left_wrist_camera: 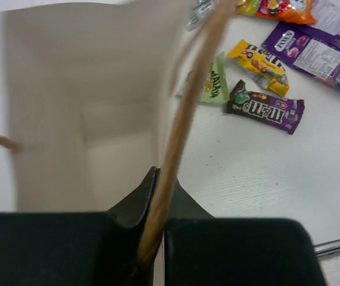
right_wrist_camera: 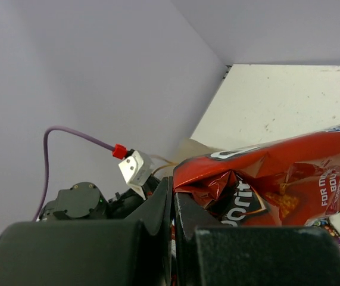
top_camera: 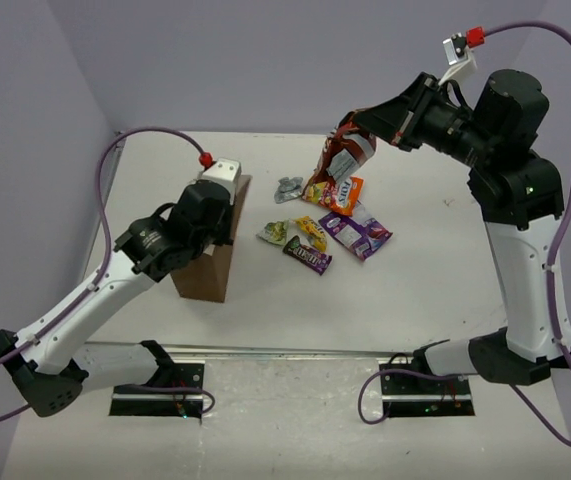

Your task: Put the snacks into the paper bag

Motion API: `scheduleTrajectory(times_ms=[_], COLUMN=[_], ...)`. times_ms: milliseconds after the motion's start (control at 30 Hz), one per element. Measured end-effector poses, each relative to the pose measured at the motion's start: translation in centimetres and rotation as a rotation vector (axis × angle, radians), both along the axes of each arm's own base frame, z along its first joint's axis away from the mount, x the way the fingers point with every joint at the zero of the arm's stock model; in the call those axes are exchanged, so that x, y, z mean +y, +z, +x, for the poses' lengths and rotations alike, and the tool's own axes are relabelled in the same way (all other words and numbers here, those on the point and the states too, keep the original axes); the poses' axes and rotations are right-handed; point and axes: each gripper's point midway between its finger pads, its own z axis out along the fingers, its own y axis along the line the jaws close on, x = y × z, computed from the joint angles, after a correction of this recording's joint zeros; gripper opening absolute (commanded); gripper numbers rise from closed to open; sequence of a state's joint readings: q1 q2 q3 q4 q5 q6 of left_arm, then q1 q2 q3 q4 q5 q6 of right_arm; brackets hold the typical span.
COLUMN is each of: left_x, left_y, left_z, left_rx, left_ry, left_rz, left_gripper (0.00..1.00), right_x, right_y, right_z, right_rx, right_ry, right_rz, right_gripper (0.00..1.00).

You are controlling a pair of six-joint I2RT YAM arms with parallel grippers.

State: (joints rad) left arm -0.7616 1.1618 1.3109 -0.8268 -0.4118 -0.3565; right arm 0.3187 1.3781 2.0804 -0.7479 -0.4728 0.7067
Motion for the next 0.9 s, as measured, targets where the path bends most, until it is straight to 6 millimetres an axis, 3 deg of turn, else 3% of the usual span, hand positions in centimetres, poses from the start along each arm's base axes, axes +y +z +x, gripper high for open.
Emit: scheduleTrajectory(times_ms=[100,233,300,600,900], left_x=[1.2,1.0,0.5,-2.4,-5.4], left_y=[0.1,-1.0,-1.9,-2.7,-3.4], left_z=[-0.5,-0.7,-0.8,0.0,1.2], left_rx=[0.000,0.029,0.046,0.051,0.081], left_ry=[0.026,0.011,-0.007,-0.061,-0.107], left_rz=[0.027,0.037,0.031,-0.061,-0.068], left_gripper=[0.00,0.00,0.00,0.00,0.00], right_x=[0.3,0.6,0.7,0.6,-1.4], right_y=[0.0,-0.4,-0.5,-0.5,-0.5], right_z=[0.2,0.6,0.7,0.7,1.7], right_rx=[0.008,0.025,0.031,0.033,0.040], right_ry=[0.013,0.021,0.024,0.033,-0.010], right_rz=[0.006,0.008,0.007,0.010,0.020], right_gripper=[0.00,0.00,0.00,0.00,0.00])
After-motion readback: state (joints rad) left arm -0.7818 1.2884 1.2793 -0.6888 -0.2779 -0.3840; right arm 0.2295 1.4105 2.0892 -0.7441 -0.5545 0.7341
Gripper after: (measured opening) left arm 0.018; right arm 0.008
